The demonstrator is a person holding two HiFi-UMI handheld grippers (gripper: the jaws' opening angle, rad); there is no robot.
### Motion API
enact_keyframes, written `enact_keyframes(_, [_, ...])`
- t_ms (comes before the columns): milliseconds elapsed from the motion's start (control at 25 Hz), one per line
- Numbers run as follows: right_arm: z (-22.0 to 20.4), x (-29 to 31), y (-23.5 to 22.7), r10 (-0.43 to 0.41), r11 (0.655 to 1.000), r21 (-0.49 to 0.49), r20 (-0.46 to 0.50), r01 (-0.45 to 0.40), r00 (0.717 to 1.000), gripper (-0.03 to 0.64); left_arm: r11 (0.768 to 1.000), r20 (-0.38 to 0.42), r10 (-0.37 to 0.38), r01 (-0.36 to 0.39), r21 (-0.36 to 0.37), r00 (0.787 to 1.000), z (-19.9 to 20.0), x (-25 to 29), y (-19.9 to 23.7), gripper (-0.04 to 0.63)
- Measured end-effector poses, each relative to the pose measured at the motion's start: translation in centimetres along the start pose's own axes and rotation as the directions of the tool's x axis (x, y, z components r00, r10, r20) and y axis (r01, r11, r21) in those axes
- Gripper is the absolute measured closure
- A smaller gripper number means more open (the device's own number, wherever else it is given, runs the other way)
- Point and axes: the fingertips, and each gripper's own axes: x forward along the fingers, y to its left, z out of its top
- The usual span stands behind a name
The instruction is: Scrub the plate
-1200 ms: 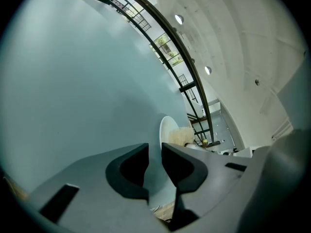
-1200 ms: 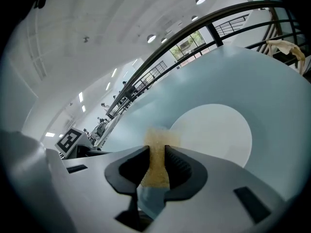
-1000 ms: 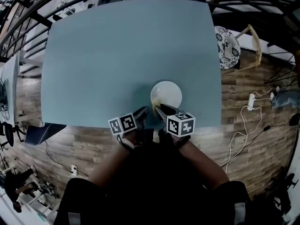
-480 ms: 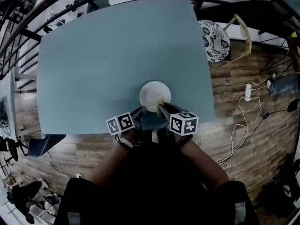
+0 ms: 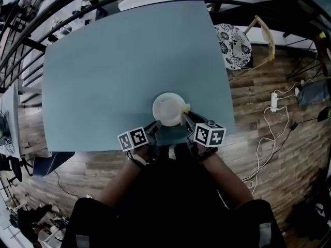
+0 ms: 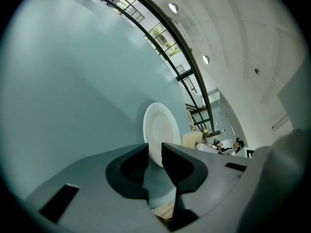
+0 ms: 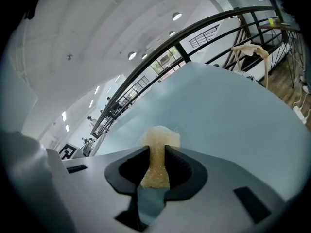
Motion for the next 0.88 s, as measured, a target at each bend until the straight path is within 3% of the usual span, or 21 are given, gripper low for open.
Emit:
enact_keyframes(400, [1.2,1.3,2.0,0.018,0.999,-0.038,0.003,-0.017,1.000,0.512,0.999,0.061,0.008,-0.006,-0.032,0.998,0.9,-2.5,1.2,0.505])
enact_keyframes(880, [-4.0,5.6,8.9,0.118,0.982,-0.126,-0.167,-0.140,0.979,0.512,0.997,0.127,0.016,-0.007,-0.072,0.992,1.9,-6.4,3.5,0.505])
